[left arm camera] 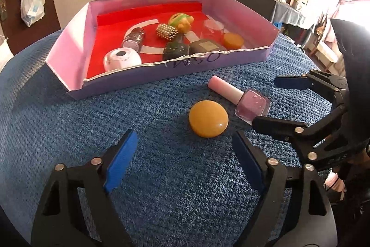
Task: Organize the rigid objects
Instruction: 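Grasp the orange round compact with the left tool while the right tool grasps the pink nail polish, then lift both held items and carry them over the red tray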
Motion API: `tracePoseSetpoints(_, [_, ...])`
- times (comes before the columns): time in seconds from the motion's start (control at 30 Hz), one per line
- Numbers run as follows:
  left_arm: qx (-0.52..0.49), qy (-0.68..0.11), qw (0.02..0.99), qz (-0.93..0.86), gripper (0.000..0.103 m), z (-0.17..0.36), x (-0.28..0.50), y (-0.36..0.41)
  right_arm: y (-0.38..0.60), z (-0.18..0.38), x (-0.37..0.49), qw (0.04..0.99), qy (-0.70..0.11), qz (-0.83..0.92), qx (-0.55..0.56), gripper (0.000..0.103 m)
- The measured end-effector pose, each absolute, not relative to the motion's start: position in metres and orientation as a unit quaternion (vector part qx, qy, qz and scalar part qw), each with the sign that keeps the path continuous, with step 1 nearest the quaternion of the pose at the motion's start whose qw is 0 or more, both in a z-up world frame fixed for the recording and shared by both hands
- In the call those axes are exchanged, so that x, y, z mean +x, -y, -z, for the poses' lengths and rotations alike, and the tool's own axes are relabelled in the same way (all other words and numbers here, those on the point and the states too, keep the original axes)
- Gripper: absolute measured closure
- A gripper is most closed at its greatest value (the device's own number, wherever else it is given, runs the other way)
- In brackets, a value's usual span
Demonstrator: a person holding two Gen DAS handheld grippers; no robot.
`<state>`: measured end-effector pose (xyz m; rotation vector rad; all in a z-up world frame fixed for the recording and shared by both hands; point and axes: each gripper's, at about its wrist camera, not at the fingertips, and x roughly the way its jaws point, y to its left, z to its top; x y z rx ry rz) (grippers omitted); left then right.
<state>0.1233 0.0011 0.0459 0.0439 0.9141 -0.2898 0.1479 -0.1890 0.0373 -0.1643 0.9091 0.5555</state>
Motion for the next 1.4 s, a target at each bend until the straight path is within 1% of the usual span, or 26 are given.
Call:
tracePoseSetpoints(0.1, [0.034,-0.443,0.884,0.144,0.029,-0.047,0.128,0.003,0.187,-0.036,0.151,0.853,-0.438,-0.271,-0.082,0.012])
tracePoseSetpoints(0.17, [0.041,-0.446,0.882,0.148,0.039,-0.048,0.132,0.006,0.186,-0.035,0.152,0.85,-0.44,-0.276,-0.085,0.016])
tracePoseSetpoints(0.23, [0.042,-0.451,0.877,0.16,0.043,-0.049,0.136,0.008,0.183,-0.034,0.153,0.846,-0.442,-0.286,-0.09,0.02])
tracePoseSetpoints(0.27, [0.042,-0.453,0.875,0.164,0.047,-0.049,0.138,0.01,0.181,-0.034,0.153,0.844,-0.442,-0.29,-0.094,0.022])
tracePoseSetpoints(0.3, [0.043,-0.454,0.874,0.168,0.048,-0.049,0.139,0.011,0.179,-0.033,0.152,0.843,-0.442,-0.291,-0.098,0.027])
tracePoseSetpoints(0.33, [0.045,-0.456,0.872,0.171,0.051,-0.049,0.14,0.012,0.176,-0.033,0.152,0.842,-0.442,-0.293,-0.105,0.029])
tracePoseSetpoints(0.37, [0.048,-0.457,0.871,0.173,0.053,-0.048,0.141,0.014,0.174,-0.032,0.152,0.841,-0.441,-0.292,-0.112,0.029])
tracePoseSetpoints(0.57, [0.045,-0.462,0.866,0.183,0.061,-0.044,0.148,0.019,0.169,-0.031,0.153,0.844,-0.431,-0.292,-0.132,0.041])
tracePoseSetpoints(0.6, [0.045,-0.46,0.867,0.185,0.064,-0.044,0.148,0.019,0.169,-0.031,0.153,0.844,-0.429,-0.293,-0.133,0.044])
tracePoseSetpoints(0.63, [0.047,-0.458,0.868,0.188,0.067,-0.043,0.147,0.019,0.168,-0.031,0.152,0.845,-0.425,-0.297,-0.134,0.051])
tracePoseSetpoints(0.67, [0.048,-0.457,0.868,0.187,0.067,-0.043,0.147,0.02,0.166,-0.031,0.15,0.845,-0.42,-0.303,-0.136,0.055])
tracePoseSetpoints(0.7, [0.048,-0.457,0.868,0.187,0.067,-0.043,0.15,0.022,0.164,-0.031,0.147,0.844,-0.416,-0.309,-0.138,0.063])
tracePoseSetpoints(0.8, [0.042,-0.449,0.872,0.188,0.067,-0.049,0.147,0.02,0.161,-0.032,0.142,0.849,-0.406,-0.304,-0.149,0.065])
tracePoseSetpoints(1.03, [0.036,-0.429,0.883,0.185,0.067,-0.063,0.142,0.012,0.178,-0.052,0.142,0.862,-0.391,-0.308,-0.098,0.065])
tracePoseSetpoints(1.23, [0.031,-0.429,0.884,0.184,0.067,-0.063,0.139,0.008,0.177,-0.057,0.138,0.865,-0.384,-0.309,-0.098,0.065])
tracePoseSetpoints(1.4, [0.03,-0.415,0.89,0.187,0.067,-0.075,0.135,0.006,0.179,-0.06,0.137,0.868,-0.381,-0.306,-0.093,0.065])
